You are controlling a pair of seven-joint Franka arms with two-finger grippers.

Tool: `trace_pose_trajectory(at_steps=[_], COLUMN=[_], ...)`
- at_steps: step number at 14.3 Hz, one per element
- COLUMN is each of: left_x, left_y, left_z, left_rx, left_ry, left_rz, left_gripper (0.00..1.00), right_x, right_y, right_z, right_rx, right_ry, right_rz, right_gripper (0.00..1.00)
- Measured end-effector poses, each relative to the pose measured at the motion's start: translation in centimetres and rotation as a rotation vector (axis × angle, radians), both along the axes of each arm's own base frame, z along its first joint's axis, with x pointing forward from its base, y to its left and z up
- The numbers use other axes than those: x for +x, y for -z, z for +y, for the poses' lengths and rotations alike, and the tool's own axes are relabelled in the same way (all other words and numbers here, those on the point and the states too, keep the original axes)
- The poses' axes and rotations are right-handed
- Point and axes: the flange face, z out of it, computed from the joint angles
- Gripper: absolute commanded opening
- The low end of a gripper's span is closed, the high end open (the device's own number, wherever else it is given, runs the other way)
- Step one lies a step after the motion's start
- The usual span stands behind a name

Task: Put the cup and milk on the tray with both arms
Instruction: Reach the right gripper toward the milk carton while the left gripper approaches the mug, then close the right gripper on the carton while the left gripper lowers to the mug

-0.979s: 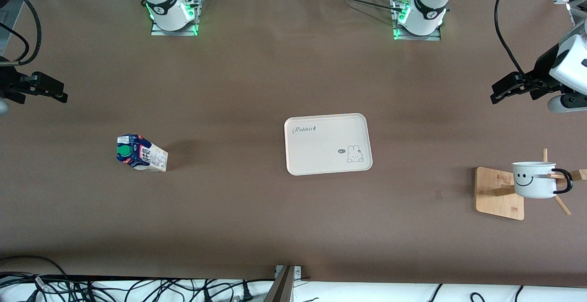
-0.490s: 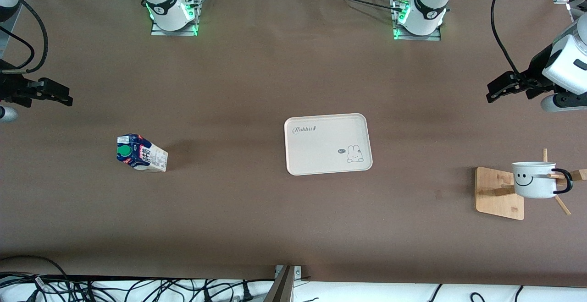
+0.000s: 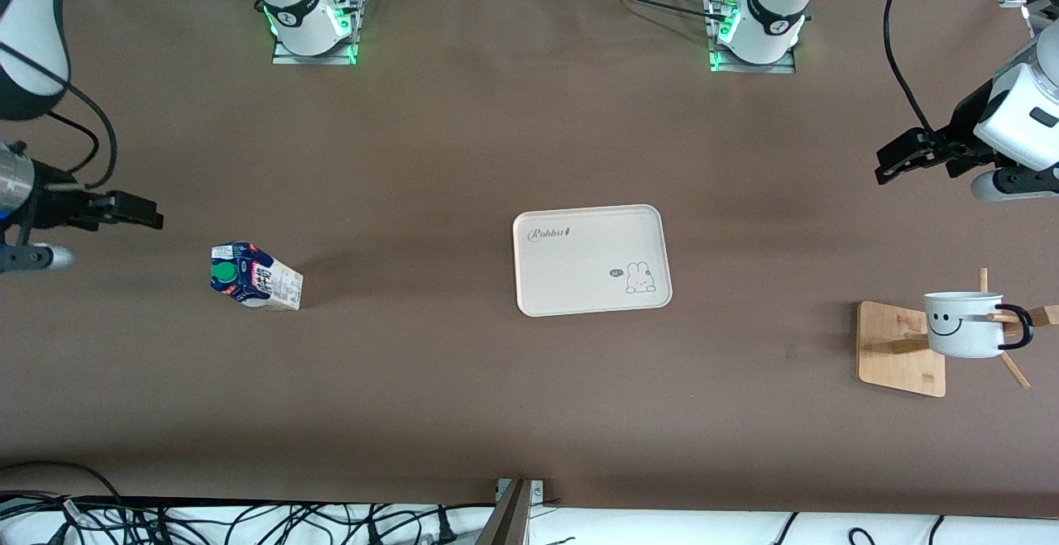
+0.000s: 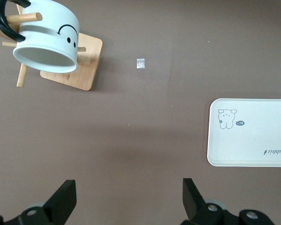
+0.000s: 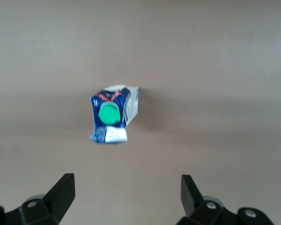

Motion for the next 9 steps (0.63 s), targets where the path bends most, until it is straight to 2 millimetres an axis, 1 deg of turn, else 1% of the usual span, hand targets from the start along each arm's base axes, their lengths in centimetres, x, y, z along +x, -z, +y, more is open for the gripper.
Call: trace_pose_trajectory(at_steps=[2, 5, 7, 9], left_x=[0.1, 1.4, 2.2, 2.4], left_y=[0.8, 3.2, 5.1, 7.5], left_z=[1.0, 4.0, 5.3, 5.3], left_rx=[0.002, 0.019, 0.021, 0.022], left_ry=[-0.016, -0.062, -0.079, -0.077], left_rz=[-0.005, -0.116, -0.203, -0.236], left_gripper=[1.00, 1.00, 1.00, 1.00], right_x=[1.2, 2.7, 3.2, 3.4], right_y=[3.3, 7.5, 9.1, 9.9], right_z=[0.5, 1.4, 1.7, 1.8], right_rx=[0.040, 0.113, 0.128, 0.129], right_ry=[0.009, 0.033, 0.038, 0.029], right_rz=[0.015, 0.028, 0.031, 0.030], right_gripper=[1.00, 1.00, 1.00, 1.00])
